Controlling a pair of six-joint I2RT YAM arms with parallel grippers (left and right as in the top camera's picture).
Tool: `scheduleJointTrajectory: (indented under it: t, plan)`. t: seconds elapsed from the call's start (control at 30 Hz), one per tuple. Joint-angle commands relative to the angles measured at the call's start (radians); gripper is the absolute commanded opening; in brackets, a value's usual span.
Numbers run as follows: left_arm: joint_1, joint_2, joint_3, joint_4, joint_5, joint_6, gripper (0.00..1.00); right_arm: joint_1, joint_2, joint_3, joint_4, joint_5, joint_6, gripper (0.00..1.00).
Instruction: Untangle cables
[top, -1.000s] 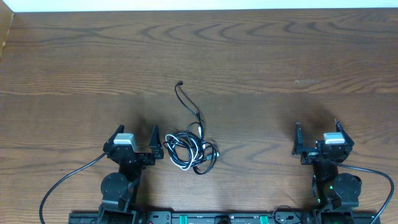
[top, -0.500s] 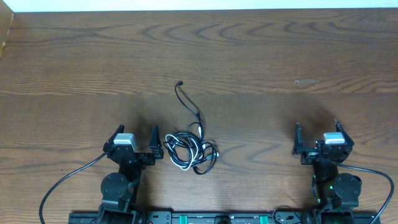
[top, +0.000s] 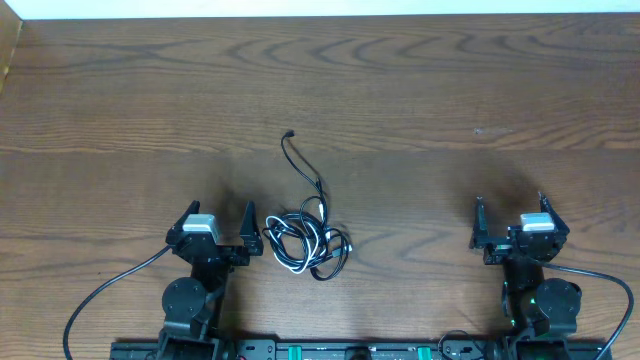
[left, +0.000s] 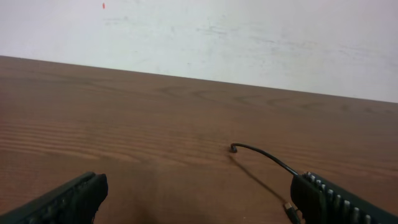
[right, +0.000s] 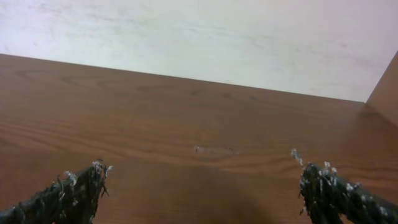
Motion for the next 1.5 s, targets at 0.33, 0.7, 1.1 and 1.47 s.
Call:
scheduleJointTrajectory:
  t: [0.33,0.7,1.1,1.47]
  plan:
    - [0.005,-0.006,-0.02,-0.038,-0.01,0.013,1.0,0.005,-0.008,-0.001,-0.003,0.014,0.014,0.99]
    - [0.005,-0.006,-0.02,-0.038,-0.01,0.013,1.0,0.005,-0.008,-0.001,-0.003,0.014,0.014,0.99]
    - [0.005,-0.006,-0.019,-0.023,-0.005,0.013,1.0,0.005,-0.008,-0.002,-0.003,0.014,0.014,0.99]
    - [0.005,-0.004,0.015,-0.04,0.062,0.014,1.0,0.005,-0.008,-0.001,-0.003,0.015,0.014,0.99]
